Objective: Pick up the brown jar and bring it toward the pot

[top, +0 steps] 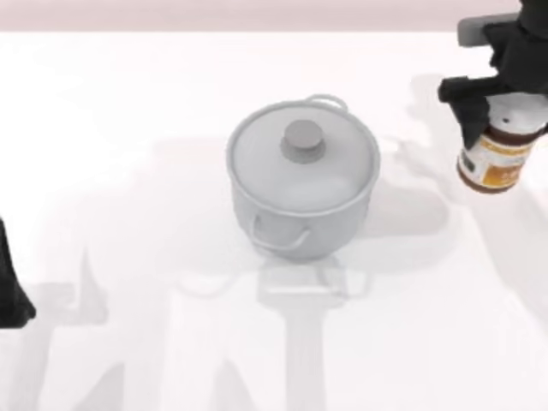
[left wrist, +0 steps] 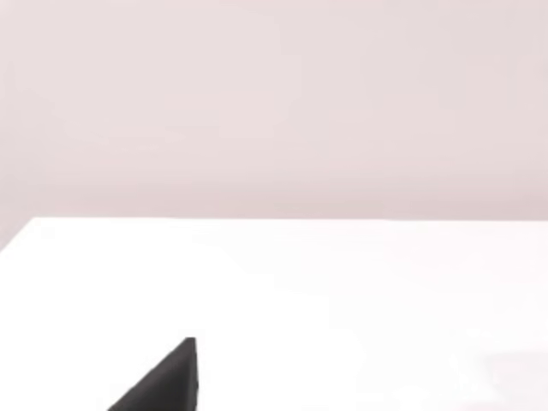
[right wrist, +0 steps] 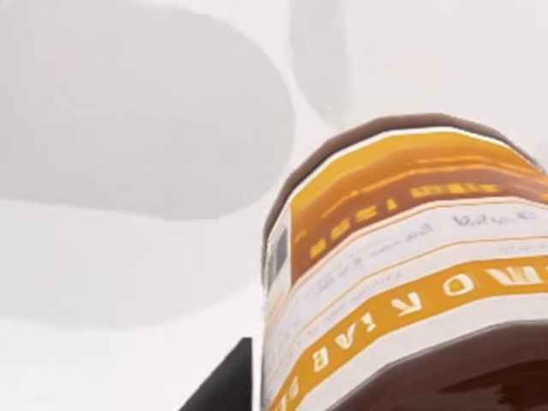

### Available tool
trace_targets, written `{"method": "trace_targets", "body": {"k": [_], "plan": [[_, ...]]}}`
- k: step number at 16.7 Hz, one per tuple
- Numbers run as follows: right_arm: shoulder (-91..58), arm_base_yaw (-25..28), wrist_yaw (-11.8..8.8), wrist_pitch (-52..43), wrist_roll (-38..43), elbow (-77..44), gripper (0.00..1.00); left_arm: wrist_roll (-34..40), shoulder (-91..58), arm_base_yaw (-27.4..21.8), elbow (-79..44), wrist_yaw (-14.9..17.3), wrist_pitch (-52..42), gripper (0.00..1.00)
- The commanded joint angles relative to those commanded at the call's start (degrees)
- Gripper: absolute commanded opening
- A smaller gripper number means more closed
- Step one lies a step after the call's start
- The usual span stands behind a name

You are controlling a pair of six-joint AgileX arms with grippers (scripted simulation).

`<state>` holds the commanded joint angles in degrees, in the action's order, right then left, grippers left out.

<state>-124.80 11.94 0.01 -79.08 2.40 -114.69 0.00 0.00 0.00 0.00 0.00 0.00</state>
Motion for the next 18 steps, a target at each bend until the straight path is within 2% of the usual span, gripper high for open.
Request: {"method": "trace_targets", "body": {"k": [2,5,12,18], "plan": [[-1.18,1.75,-0.03,0.64,6.97,-0.38,0.0,0.0,0.0,0.0,0.0,0.0,0.0,1.0],[-2.45,3.48,-0.09,1.16,12.94,-0.61,0.0,0.0,0.0,0.0,0.0,0.0,0.0,1.0],[-2.47,3.51,-0.15,2.14,13.9,0.43,0.0,0.0,0.0,0.0,0.0,0.0,0.0,1.0],[-3.3,3.85,-0.09,11.41,14.03,8.73,0.0,0.0,0.0,0.0,0.0,0.0,0.0,1.0]]}}
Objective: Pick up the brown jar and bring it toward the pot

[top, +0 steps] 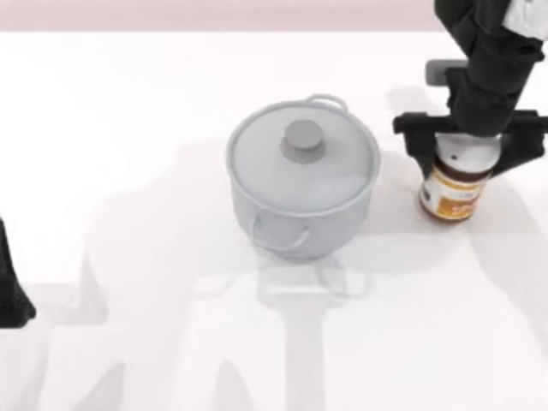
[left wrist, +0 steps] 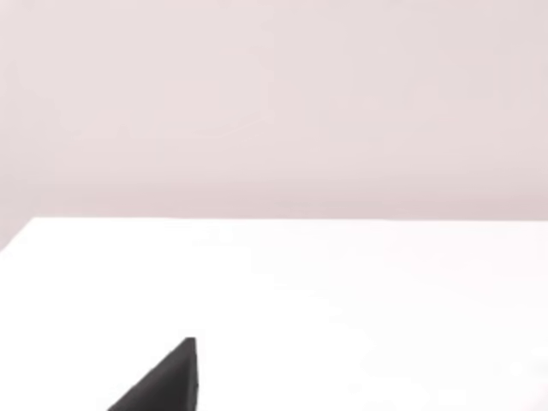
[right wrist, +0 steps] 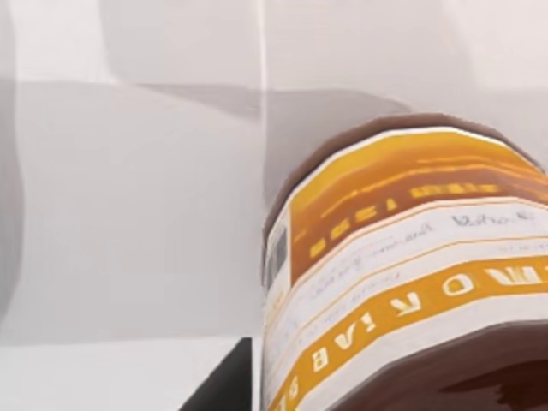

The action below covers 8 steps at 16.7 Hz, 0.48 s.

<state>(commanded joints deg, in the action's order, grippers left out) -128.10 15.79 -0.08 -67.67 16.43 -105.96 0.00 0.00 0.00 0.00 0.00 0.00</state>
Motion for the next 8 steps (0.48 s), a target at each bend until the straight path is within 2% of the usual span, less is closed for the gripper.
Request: {"method": "trace_targets", "body": {"k": [4,8], "plan": [[-0.18,0.06,-0.01,0.67,-0.01,0.69,0.0,0.0,0.0,0.0,0.0,0.0,0.0,1.0],[-0.18,0.06,-0.01,0.67,-0.01,0.69,0.3,0.0,0.0,0.0,0.0,0.0,0.0,1.0]]}}
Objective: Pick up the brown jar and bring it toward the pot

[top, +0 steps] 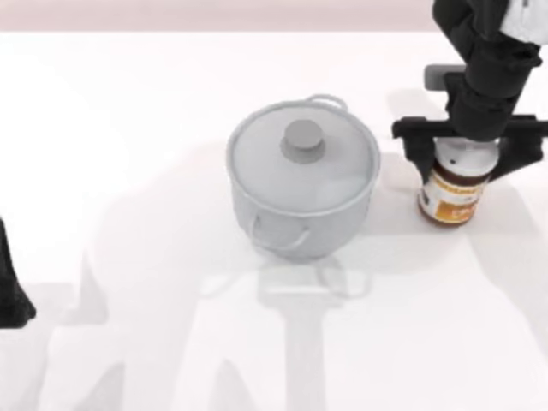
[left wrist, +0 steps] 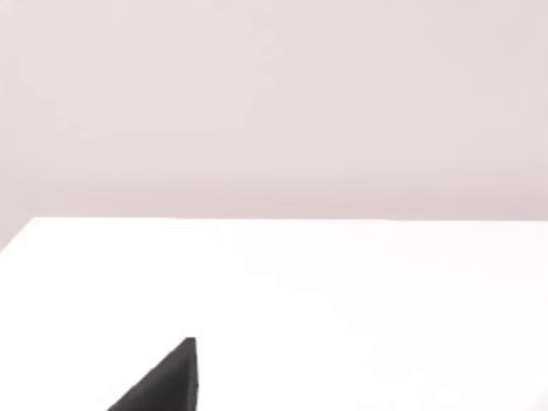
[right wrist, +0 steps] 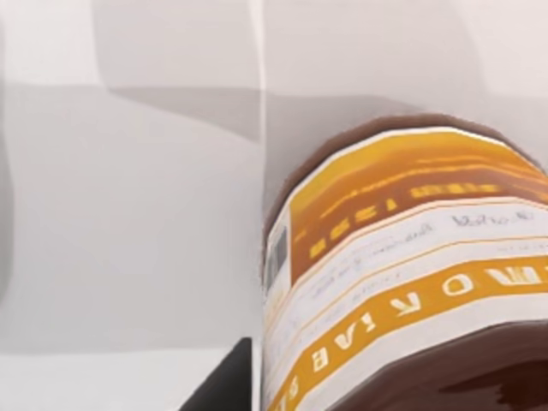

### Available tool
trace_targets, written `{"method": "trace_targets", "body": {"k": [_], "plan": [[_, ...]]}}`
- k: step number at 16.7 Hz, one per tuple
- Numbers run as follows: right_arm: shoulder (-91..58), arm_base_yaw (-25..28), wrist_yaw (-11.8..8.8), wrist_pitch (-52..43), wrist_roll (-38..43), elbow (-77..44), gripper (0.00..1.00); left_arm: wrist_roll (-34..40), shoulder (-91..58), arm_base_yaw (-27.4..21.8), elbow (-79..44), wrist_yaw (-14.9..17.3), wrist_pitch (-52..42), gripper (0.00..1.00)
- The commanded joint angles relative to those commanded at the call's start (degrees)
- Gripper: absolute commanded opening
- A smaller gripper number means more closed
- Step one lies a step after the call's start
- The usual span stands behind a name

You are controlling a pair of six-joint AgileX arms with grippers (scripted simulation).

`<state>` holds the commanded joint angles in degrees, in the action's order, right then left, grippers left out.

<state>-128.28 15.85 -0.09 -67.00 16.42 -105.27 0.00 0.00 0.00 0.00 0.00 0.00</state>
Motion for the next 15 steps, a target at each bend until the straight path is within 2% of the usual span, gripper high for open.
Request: {"method": "trace_targets", "body": {"k": [9,15], "plan": [[0.0,0.0,0.0,0.0,0.0,0.0,0.98,0.0,0.0,0.0,0.0,0.0,0.0,1.0],[0.0,0.0,0.0,0.0,0.0,0.0,1.0,0.0,0.0,0.0,0.0,0.0,0.0,1.0]]}}
